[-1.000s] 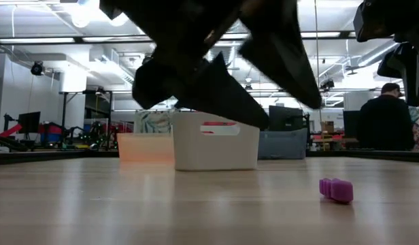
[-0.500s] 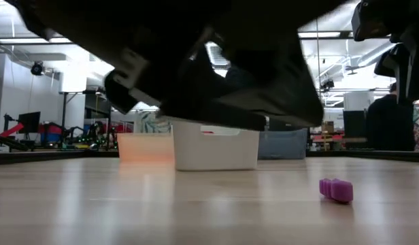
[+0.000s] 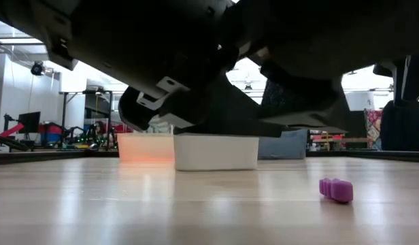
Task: Sort Halloween decoration
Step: Put the purple skeleton toy into the orange bin
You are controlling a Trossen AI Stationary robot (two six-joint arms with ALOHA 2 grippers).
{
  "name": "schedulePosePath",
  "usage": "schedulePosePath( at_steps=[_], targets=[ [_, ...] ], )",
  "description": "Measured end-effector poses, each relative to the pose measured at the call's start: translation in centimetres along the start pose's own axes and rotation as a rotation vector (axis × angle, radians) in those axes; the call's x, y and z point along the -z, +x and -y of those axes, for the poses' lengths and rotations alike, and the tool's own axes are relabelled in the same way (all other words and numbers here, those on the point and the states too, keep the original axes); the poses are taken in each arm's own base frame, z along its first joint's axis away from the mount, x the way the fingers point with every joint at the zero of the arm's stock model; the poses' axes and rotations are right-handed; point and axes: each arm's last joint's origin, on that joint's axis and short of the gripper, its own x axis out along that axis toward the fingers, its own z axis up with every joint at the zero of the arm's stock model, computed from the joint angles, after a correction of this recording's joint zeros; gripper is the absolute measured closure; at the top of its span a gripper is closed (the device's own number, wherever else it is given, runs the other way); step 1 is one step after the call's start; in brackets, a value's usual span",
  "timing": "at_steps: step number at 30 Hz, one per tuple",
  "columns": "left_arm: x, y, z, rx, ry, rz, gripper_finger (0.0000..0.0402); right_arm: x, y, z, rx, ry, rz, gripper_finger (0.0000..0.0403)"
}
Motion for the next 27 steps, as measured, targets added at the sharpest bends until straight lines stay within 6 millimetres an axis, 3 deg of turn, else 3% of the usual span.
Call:
schedulePosePath(
  at_steps=[13, 19, 27],
  targets=[
    [-0.3, 0.6, -0.1, 0.012, -0.039, 0.012, 0.0161, 0.0, 0.0, 0.0, 0.005, -0.007, 0.006, 0.0301],
    [1.3, 1.5, 0.1, 0.025, -0.052, 0.032, 0.0166, 0.0, 0.0, 0.0, 0.006, -0.008, 0.006, 0.0303],
    [1.2, 2.3, 0.0, 0.066, -0.007, -0.008, 0.0176, 0.0, 0.0, 0.0, 0.006, -0.008, 0.006, 0.0303]
  ],
)
